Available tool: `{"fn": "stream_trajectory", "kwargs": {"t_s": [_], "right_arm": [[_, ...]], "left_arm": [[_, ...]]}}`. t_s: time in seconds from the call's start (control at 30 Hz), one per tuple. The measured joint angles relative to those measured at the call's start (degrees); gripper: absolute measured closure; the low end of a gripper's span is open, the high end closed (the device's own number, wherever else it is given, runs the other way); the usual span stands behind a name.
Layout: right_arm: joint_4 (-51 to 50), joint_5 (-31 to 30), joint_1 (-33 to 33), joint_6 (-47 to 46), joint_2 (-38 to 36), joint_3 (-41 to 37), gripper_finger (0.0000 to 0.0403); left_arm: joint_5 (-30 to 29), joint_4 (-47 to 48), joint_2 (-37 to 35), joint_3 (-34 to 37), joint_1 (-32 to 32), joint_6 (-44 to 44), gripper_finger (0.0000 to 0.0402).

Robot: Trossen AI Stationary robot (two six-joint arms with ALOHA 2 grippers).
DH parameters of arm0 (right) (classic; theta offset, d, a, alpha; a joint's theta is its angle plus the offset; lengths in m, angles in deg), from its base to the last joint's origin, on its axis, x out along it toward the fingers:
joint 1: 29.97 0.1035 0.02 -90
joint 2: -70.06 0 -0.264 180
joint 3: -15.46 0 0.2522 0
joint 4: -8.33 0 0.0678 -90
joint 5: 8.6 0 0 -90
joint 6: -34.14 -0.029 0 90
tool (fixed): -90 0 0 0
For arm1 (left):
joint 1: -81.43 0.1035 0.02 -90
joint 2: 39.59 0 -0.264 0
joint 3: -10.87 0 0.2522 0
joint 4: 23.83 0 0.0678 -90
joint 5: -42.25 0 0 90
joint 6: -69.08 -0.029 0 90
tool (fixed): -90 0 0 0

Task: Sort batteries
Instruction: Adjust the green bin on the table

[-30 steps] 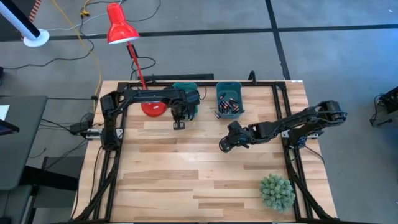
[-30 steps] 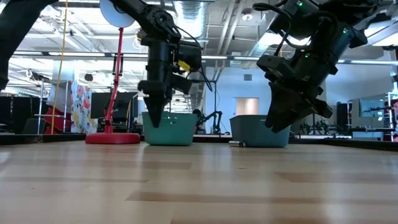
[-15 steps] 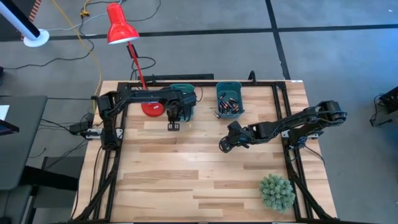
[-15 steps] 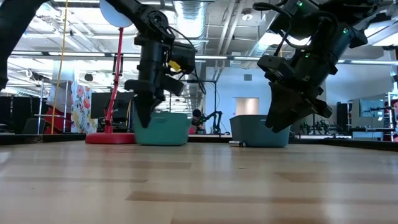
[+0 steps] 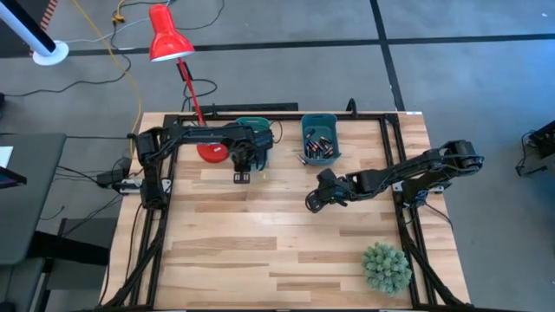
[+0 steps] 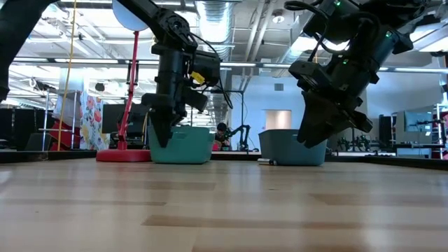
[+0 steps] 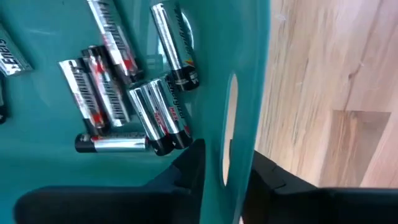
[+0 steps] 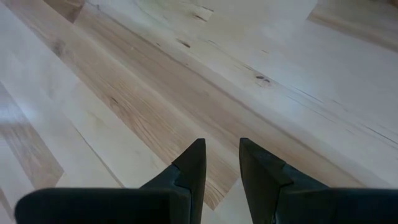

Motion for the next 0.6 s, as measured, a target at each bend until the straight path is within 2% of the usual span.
{"fn": "stream_trajectory", "kwargs": {"t_s": [0.33,0.6], "right_arm": [[0.03,0.0,0.01,-0.02,0.0,0.0,0.029],[-0.23,0.0,0.01,1.11,0.0,0.0,0.029]], "left_arm": [[-0.06,-0.33,-0.27,-0.07,0.61,-0.01,0.0267],[-0.24,-1.88,-4.87,-0.11,0.7,-0.11,0.0252]]}}
